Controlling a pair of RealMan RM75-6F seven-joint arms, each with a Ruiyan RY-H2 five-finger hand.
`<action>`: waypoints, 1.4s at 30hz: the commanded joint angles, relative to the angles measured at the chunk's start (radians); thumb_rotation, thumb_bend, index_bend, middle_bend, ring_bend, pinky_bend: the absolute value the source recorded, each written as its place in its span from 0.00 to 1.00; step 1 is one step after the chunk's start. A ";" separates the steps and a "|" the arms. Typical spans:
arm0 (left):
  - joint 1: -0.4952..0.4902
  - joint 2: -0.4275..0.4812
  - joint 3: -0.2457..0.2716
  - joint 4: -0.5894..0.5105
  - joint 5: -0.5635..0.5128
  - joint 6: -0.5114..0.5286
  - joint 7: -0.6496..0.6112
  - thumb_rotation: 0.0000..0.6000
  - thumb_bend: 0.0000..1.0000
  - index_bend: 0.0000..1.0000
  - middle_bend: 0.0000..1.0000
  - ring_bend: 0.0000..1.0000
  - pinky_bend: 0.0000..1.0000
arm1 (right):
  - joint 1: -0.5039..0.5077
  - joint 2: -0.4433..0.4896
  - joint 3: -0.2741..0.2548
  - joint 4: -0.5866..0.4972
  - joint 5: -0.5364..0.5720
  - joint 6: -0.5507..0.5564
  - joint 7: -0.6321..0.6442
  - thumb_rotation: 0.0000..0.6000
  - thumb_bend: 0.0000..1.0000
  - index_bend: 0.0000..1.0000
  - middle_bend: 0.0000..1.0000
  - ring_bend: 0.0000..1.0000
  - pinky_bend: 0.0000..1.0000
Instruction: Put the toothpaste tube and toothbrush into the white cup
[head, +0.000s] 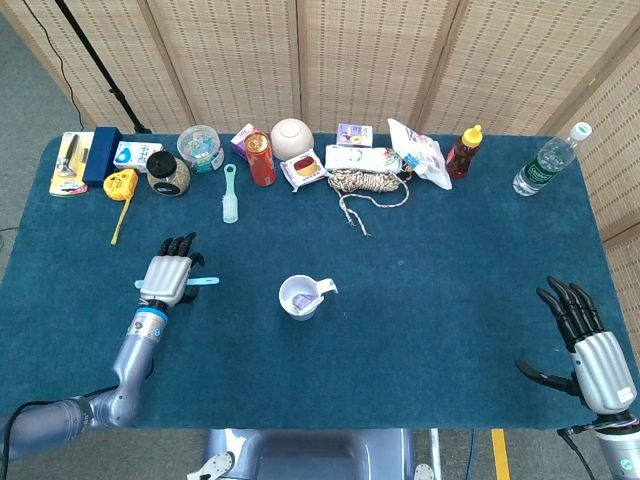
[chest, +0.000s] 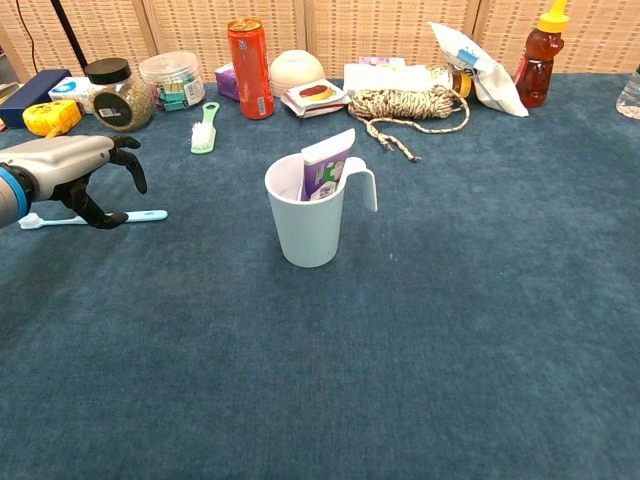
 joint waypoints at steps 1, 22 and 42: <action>0.004 -0.009 -0.002 0.016 0.017 -0.004 -0.023 1.00 0.35 0.39 0.00 0.00 0.00 | 0.000 0.000 0.000 0.000 0.000 0.000 0.000 1.00 0.00 0.00 0.00 0.00 0.00; 0.007 -0.029 -0.019 0.037 0.021 -0.012 -0.011 1.00 0.25 0.44 0.00 0.00 0.00 | 0.000 -0.001 -0.001 -0.002 0.000 -0.001 0.002 1.00 0.00 0.00 0.00 0.00 0.00; -0.006 -0.056 -0.032 0.056 -0.026 -0.028 0.023 1.00 0.35 0.47 0.00 0.00 0.00 | 0.002 -0.001 -0.002 -0.001 -0.001 -0.002 0.005 1.00 0.00 0.00 0.00 0.00 0.00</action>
